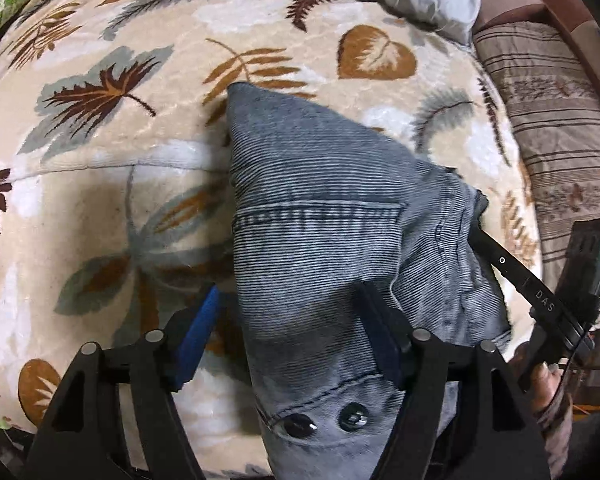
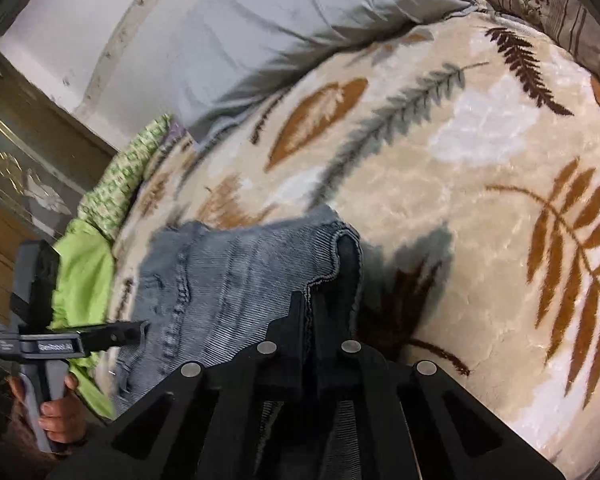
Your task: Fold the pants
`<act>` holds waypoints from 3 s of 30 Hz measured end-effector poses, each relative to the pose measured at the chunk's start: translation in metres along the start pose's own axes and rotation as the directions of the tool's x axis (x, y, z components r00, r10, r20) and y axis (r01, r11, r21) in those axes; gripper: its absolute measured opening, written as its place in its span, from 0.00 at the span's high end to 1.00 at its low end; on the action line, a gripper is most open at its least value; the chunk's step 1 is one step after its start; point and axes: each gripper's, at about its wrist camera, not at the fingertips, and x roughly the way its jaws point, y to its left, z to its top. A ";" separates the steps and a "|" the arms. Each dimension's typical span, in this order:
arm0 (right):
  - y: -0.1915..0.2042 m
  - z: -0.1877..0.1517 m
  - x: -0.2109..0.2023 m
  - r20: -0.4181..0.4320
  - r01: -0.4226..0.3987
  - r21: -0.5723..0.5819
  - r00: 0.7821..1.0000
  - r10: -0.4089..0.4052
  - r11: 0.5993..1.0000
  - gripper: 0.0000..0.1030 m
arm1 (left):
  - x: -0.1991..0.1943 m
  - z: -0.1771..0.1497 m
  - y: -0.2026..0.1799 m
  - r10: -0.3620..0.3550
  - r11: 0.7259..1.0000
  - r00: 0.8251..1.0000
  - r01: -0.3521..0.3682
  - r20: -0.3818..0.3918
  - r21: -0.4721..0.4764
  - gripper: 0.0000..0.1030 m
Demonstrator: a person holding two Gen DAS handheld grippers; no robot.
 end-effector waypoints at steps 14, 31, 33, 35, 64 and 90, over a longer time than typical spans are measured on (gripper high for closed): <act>-0.016 -0.045 -0.044 -0.025 -0.223 0.179 0.973 0.231 0.958 0.55 | -0.035 -0.049 0.012 -0.106 0.994 0.994 0.106 -0.001 -0.022 0.24; 0.010 -0.066 -0.034 -0.046 0.005 -0.061 0.999 -0.008 0.998 0.89 | -0.020 -0.077 -0.009 0.017 0.998 0.997 -0.022 0.077 0.057 0.12; 0.009 -0.066 -0.031 -0.040 -0.002 -0.045 0.999 0.000 0.999 0.88 | -0.018 -0.075 -0.006 0.012 0.999 0.997 -0.016 0.081 0.046 0.09; 0.008 -0.065 -0.032 -0.042 -0.006 -0.029 0.999 0.005 1.000 0.85 | -0.020 -0.074 -0.003 -0.005 0.999 0.998 0.003 0.068 0.032 0.10; -0.018 -0.009 0.003 -0.100 -0.051 0.068 0.993 0.058 0.996 0.65 | -0.004 -0.017 -0.004 0.022 1.000 0.997 -0.023 0.068 0.013 0.11; 0.017 -0.015 0.004 -0.139 -0.113 -0.063 0.985 0.103 0.992 0.71 | -0.006 -0.018 -0.017 -0.175 0.984 0.984 0.175 -0.022 0.017 0.60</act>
